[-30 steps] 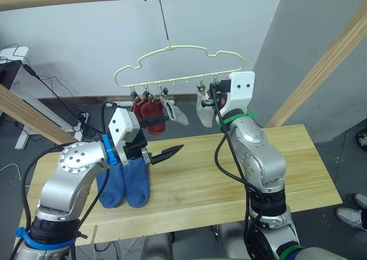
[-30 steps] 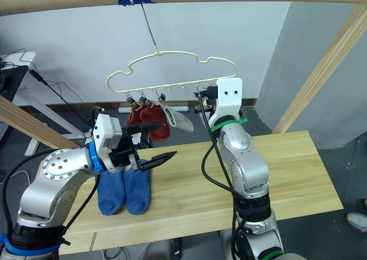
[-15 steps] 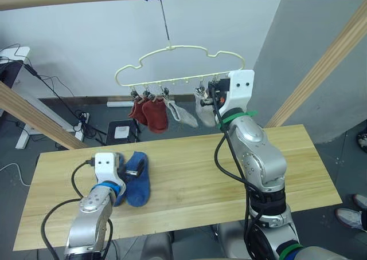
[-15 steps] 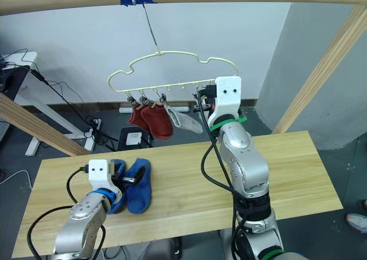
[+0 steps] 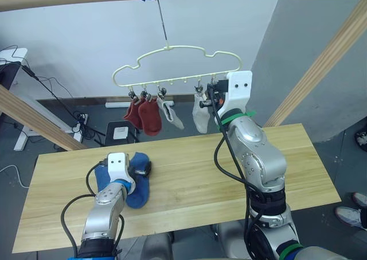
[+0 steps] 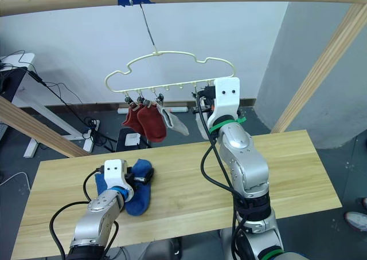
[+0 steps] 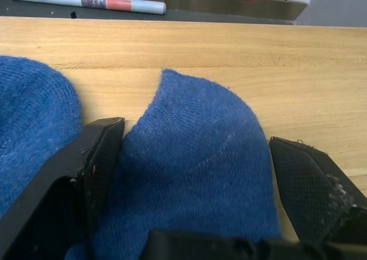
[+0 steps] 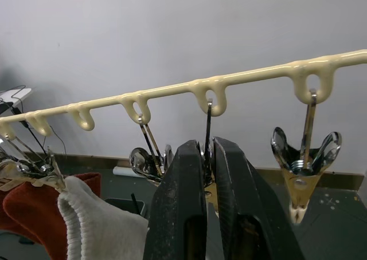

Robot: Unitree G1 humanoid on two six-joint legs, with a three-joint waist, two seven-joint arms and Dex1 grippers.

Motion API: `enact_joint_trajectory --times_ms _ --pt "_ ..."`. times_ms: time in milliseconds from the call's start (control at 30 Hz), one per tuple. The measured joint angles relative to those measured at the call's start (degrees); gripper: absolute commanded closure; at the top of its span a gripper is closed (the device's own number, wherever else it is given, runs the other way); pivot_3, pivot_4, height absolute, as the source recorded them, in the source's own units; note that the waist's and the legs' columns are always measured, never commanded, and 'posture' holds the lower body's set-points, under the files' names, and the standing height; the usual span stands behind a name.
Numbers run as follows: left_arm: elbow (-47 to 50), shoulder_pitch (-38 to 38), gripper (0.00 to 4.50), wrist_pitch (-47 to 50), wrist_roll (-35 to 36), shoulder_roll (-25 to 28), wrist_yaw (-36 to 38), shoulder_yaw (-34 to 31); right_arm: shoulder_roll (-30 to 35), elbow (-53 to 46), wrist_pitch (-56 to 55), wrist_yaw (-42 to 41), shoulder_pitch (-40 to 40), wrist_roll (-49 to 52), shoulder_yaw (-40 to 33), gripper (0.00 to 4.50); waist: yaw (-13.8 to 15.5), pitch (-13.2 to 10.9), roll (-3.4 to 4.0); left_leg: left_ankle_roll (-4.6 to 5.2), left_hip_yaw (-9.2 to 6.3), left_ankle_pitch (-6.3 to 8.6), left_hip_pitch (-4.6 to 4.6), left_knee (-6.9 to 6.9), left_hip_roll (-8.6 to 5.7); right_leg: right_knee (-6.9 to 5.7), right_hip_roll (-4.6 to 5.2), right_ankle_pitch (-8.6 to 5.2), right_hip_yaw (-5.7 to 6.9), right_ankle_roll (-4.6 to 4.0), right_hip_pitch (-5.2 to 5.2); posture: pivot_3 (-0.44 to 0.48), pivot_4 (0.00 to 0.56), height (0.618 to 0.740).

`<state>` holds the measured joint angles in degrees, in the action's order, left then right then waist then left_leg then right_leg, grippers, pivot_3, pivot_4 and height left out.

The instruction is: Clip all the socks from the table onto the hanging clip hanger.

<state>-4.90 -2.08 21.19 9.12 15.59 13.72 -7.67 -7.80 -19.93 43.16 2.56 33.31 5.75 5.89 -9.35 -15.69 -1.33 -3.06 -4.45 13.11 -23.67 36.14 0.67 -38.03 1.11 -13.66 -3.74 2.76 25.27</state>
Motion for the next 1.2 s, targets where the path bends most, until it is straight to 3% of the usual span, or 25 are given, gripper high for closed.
enact_joint_trajectory --times_ms 67,167,633,933,1200 --pt "0.1 0.0 0.01 0.5 -0.4 0.3 0.0 0.2 0.0 -0.1 0.0 0.0 0.0 0.0 0.0 4.5 -0.1 0.0 0.0 0.0 0.0 0.0 0.02 0.0 0.0 -0.01 0.0 0.0 -0.01 0.0 0.0 -0.229 0.293 0.74" --pt "0.2 0.1 0.63 1.0 -0.7 0.5 -0.4 0.3 0.0 -0.1 0.0 0.0 0.0 0.0 0.0 4.5 -0.2 0.0 0.0 0.0 0.01 0.0 0.05 0.0 0.0 -0.02 0.0 -0.01 -0.01 0.02 -0.02 -0.228 0.292 0.74" --pt "0.6 0.8 4.49 1.0 -0.7 2.2 2.2 0.0 0.0 -0.1 0.0 0.0 0.0 0.0 0.0 4.5 -0.2 0.0 0.0 0.0 0.02 0.0 0.05 -0.01 0.0 0.01 0.0 -0.03 -0.02 0.04 -0.03 -0.227 0.291 0.74" --pt "2.3 -1.1 4.49 -19.7 -1.2 5.1 16.7 7.3 0.0 -0.1 0.0 0.0 0.0 0.0 0.1 4.5 -0.1 0.0 0.0 -0.01 0.04 0.0 -0.01 -0.04 0.01 0.07 0.03 0.0 -0.04 0.01 0.01 -0.241 0.289 0.74" --pt "8.0 -11.1 4.49 -24.4 -0.2 1.7 25.5 16.3 0.0 -0.3 0.0 0.0 0.1 0.0 0.2 4.5 -0.3 0.0 0.0 -0.01 0.08 0.0 -0.05 -0.03 -0.03 0.11 0.01 0.01 -0.08 0.03 0.0 -0.254 0.28 0.74"
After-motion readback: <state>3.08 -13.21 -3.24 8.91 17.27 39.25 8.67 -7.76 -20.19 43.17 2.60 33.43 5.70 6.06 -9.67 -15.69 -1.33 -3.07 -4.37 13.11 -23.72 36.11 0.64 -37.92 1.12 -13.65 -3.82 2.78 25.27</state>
